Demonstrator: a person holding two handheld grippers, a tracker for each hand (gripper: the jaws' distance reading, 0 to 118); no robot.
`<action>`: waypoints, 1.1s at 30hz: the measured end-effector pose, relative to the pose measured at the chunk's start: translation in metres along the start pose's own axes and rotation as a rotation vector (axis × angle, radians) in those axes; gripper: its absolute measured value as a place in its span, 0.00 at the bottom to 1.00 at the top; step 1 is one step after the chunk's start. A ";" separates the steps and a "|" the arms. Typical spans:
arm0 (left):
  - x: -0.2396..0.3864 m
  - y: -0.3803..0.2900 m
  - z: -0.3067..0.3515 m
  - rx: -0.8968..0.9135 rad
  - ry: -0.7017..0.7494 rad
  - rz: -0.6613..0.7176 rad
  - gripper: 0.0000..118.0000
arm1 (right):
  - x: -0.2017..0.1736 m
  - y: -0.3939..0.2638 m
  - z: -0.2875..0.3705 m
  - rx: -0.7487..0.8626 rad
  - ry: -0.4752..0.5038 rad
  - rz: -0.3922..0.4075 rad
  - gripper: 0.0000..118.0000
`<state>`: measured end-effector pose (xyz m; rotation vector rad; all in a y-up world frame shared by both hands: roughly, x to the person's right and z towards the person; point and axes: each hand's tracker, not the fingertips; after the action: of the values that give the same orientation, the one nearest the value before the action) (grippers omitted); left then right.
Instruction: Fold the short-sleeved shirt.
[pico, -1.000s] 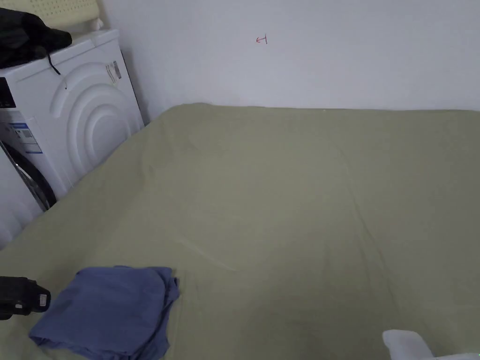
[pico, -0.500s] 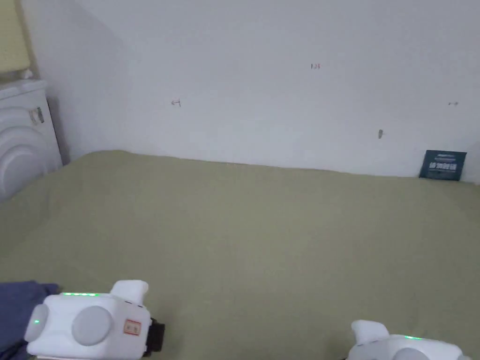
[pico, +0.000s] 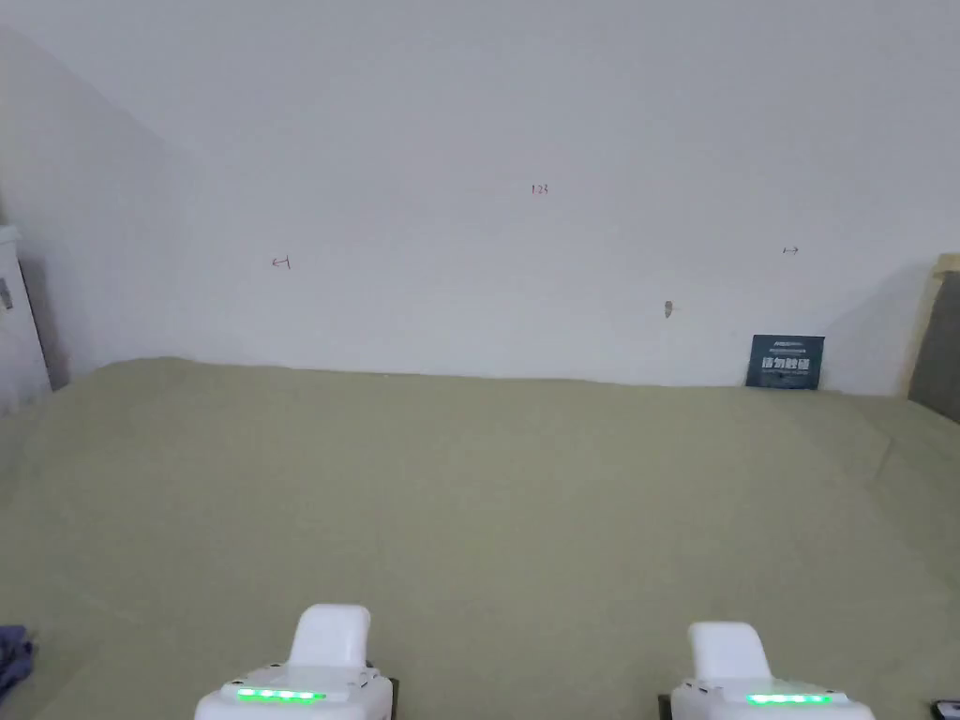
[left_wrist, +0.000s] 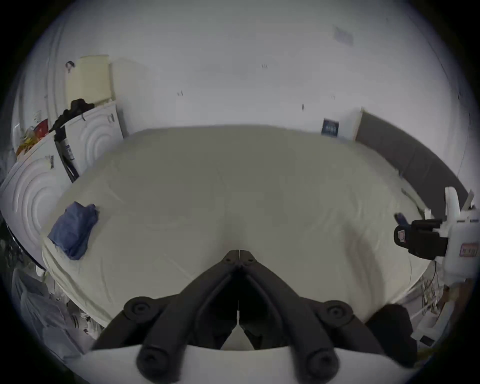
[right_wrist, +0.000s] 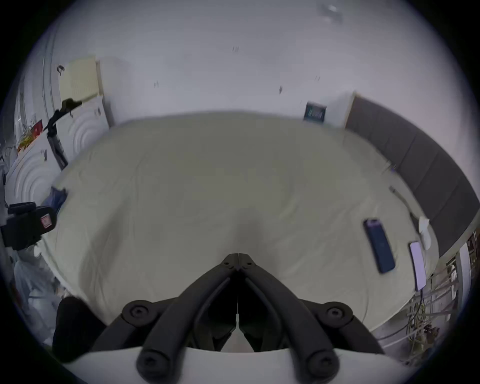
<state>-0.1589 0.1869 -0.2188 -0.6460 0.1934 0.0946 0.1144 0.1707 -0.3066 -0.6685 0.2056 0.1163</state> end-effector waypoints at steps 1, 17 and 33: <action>-0.004 0.004 0.004 0.044 0.023 0.006 0.00 | 0.001 0.002 0.004 0.071 -0.018 0.001 0.00; -0.009 0.026 0.019 0.362 0.068 0.019 1.00 | 0.012 0.017 0.030 0.381 -0.153 0.049 0.99; -0.014 0.026 0.018 0.371 0.101 0.090 1.00 | 0.012 0.012 0.032 0.404 -0.089 -0.036 1.00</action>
<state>-0.1736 0.2180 -0.2177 -0.2720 0.3291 0.1094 0.1290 0.2008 -0.2920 -0.2637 0.1256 0.0666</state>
